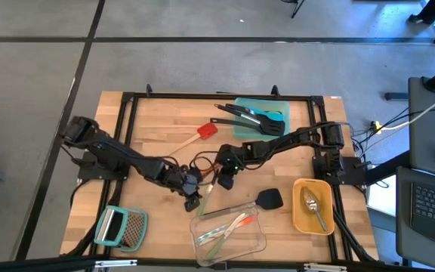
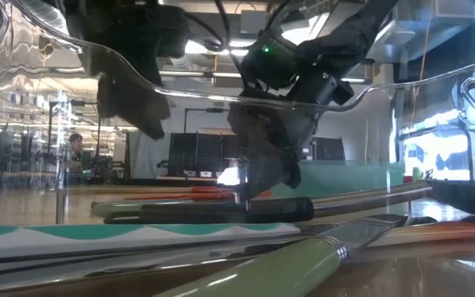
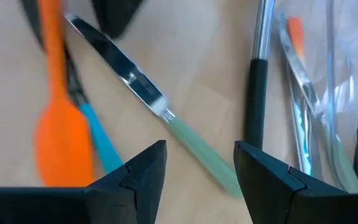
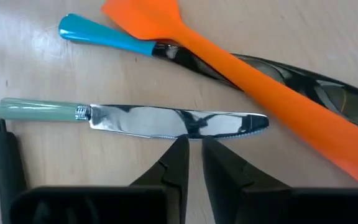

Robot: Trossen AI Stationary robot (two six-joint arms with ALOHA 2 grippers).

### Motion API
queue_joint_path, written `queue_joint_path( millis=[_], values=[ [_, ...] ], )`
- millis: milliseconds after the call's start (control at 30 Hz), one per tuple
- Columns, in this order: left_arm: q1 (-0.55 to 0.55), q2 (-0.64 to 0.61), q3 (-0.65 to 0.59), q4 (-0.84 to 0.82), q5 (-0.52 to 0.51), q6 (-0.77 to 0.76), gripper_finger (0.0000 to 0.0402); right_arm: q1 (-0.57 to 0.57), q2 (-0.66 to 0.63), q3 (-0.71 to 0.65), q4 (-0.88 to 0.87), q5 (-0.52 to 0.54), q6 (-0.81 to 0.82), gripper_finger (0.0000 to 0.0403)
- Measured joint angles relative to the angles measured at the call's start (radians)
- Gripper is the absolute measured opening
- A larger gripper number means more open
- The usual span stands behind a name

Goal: Pick & Place Kitchen Items
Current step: Put the green table knife into the transparent bin

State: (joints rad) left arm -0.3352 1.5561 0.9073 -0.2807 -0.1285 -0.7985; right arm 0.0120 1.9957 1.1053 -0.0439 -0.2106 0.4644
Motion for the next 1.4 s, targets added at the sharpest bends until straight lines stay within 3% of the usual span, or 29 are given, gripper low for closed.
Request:
queue_joint_path(
  millis=[200, 300, 700, 800, 1033, 1167, 1400],
  values=[
    [-0.031, 0.129, 0.001, 0.105, 0.062, -0.026, 0.0184, 0.012, 0.0, 0.0, 0.026, -0.158, -0.135, 0.0049],
    [-0.043, 0.159, 0.0, 0.09, 0.043, -0.053, 0.0184, 0.025, 0.0, 0.003, 0.018, -0.204, -0.217, 0.0053],
    [-0.035, 0.171, 0.001, 0.069, -0.007, -0.03, 0.0184, 0.029, 0.0, 0.073, -0.004, -0.212, -0.266, 0.0108],
    [-0.036, 0.15, 0.0, -0.01, -0.065, -0.067, 0.0184, 0.029, 0.0, 0.091, -0.005, -0.212, -0.271, 0.0113],
    [-0.052, 0.017, 0.0, -0.227, -0.33, -0.194, 0.0152, 0.041, 0.0, 0.132, -0.035, -0.225, -0.267, 0.0084],
    [-0.05, -0.042, 0.0, -0.254, -0.364, -0.189, 0.0126, 0.05, 0.002, 0.136, -0.038, -0.126, -0.263, 0.0063],
    [-0.05, -0.067, 0.0, -0.257, -0.384, -0.206, 0.0101, 0.05, 0.074, 0.137, -0.061, -0.129, -0.217, 0.0058]
  ],
)
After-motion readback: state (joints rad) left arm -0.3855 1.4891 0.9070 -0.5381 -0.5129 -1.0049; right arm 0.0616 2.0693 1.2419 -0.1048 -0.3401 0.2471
